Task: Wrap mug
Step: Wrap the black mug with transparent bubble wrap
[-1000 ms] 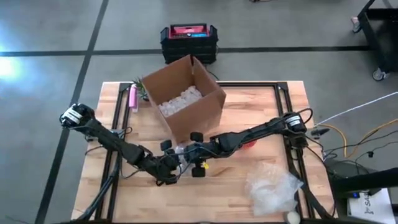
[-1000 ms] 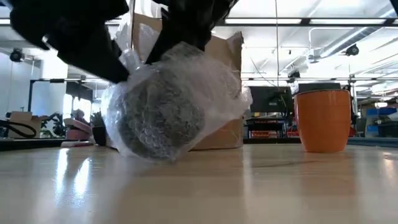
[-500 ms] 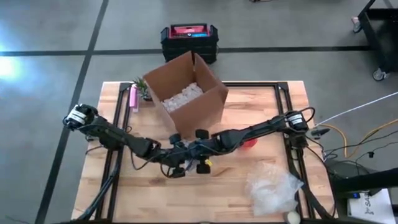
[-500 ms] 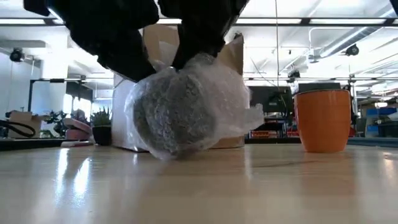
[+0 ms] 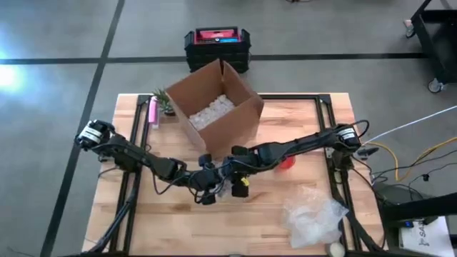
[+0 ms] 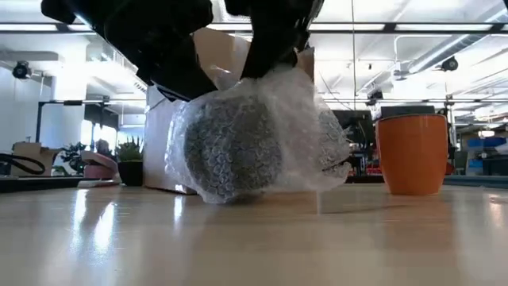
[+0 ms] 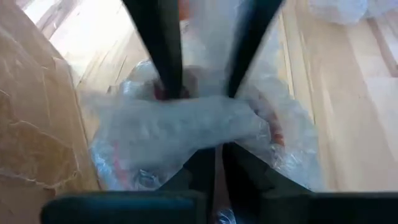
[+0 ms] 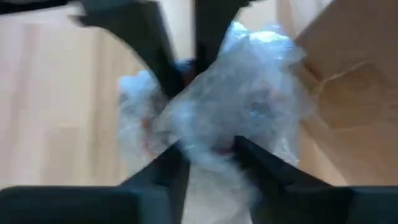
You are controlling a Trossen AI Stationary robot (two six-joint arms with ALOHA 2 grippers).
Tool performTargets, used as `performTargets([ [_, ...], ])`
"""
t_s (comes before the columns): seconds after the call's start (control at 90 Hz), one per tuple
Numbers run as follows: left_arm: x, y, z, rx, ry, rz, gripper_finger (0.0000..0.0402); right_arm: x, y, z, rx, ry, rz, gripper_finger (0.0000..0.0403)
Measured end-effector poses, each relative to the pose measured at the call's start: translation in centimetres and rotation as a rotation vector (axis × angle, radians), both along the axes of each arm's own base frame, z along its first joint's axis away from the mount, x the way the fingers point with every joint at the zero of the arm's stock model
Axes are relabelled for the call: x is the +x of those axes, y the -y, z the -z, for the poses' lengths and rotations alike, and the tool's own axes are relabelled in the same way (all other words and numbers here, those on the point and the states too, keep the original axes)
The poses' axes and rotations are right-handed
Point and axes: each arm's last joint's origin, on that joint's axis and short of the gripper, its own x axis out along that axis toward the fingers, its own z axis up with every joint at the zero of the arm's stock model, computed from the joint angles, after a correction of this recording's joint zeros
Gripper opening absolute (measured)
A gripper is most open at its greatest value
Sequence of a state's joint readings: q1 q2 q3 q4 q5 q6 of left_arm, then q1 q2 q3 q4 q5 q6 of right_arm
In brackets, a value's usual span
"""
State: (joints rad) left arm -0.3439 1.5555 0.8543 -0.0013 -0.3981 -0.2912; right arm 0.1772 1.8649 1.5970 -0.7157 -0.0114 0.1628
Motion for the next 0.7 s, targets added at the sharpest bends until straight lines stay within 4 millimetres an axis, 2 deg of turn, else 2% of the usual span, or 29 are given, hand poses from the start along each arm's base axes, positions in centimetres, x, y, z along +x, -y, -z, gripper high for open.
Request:
performTargets([
  [0.167,0.0,0.0,0.0,0.001,0.000,0.001,0.0020,-2.0,0.4,-2.4,-0.040,-0.027,-0.096,0.0201],
  [0.289,0.0,0.0,0.0,0.002,0.000,0.001,0.0020,-4.0,0.9,-4.4,-0.014,-0.072,-0.029,0.0219],
  [0.344,0.0,0.0,0.0,0.001,0.000,0.001,0.0020,-4.8,1.1,-4.5,-0.013,-0.123,0.010,0.0221],
  [0.4,0.0,0.0,0.0,0.001,0.000,0.001,0.0020,-5.2,1.0,-3.5,-0.037,-0.169,0.029,0.0219],
  [0.456,0.0,0.0,0.0,0.001,0.000,0.001,0.0020,-5.3,0.8,-1.6,-0.069,-0.202,0.028,0.0213],
  [0.578,0.0,0.1,0.0,-0.012,-0.005,0.019,0.0020,-4.2,0.7,2.6,-0.116,-0.163,0.010,0.0193],
  [0.7,0.0,0.1,0.0,-0.015,-0.005,0.023,0.0020,-3.0,0.9,5.3,-0.154,-0.126,-0.008,0.0173],
])
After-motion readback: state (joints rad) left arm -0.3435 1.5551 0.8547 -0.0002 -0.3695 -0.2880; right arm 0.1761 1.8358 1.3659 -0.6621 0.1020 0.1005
